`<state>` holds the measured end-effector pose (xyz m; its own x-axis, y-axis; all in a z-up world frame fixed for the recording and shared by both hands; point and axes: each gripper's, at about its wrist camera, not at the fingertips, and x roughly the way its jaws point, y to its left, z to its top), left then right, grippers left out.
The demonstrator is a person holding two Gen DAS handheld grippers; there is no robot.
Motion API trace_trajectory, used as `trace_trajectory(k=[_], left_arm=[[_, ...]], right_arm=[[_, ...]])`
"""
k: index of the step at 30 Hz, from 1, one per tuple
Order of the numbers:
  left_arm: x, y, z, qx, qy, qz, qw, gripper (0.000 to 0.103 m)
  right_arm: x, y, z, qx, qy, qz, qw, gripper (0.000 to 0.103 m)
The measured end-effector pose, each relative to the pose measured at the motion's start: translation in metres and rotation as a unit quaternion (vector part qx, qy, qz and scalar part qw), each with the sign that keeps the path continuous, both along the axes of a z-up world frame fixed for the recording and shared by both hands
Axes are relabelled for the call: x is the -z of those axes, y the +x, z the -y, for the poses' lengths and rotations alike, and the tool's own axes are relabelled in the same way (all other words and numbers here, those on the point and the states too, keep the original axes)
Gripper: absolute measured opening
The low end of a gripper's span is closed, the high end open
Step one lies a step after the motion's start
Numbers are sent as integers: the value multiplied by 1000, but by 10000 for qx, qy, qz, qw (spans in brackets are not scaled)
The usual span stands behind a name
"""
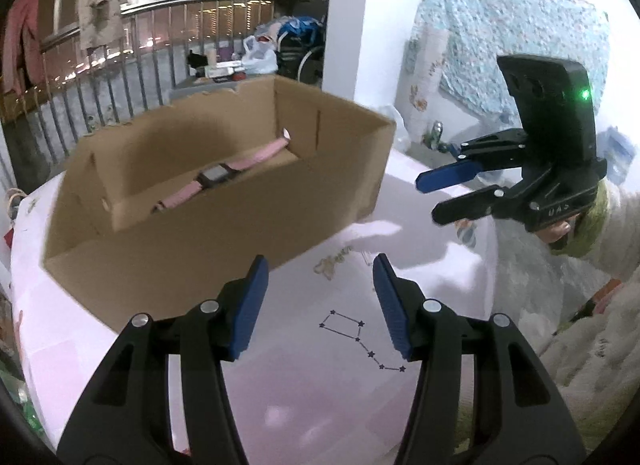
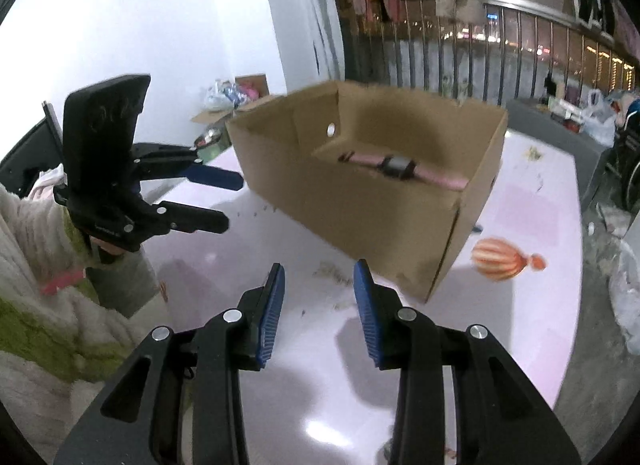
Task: Organize jewelry
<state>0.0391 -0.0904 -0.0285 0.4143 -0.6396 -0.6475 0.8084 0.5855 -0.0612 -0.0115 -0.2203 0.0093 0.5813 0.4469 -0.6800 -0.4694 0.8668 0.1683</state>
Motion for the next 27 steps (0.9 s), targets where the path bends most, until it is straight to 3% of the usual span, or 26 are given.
trace_trajectory(k=[3, 11, 16, 27], left_arm=[[17, 0, 19, 169, 304, 170, 9993, 51], [46, 10, 48, 550, 773, 234, 9952, 31], [52, 16, 60, 660, 873, 209, 9938, 18], [62, 22, 76, 744, 1140, 267, 9903, 5]], right_arm=[[13, 5, -4, -120, -83, -127, 9998, 36], [38, 19, -12, -433, -404, -333, 9977, 31], [46, 25, -14, -523, -500, -405, 9966, 29], [56, 33, -18, -567, -630, -511, 9951, 21]])
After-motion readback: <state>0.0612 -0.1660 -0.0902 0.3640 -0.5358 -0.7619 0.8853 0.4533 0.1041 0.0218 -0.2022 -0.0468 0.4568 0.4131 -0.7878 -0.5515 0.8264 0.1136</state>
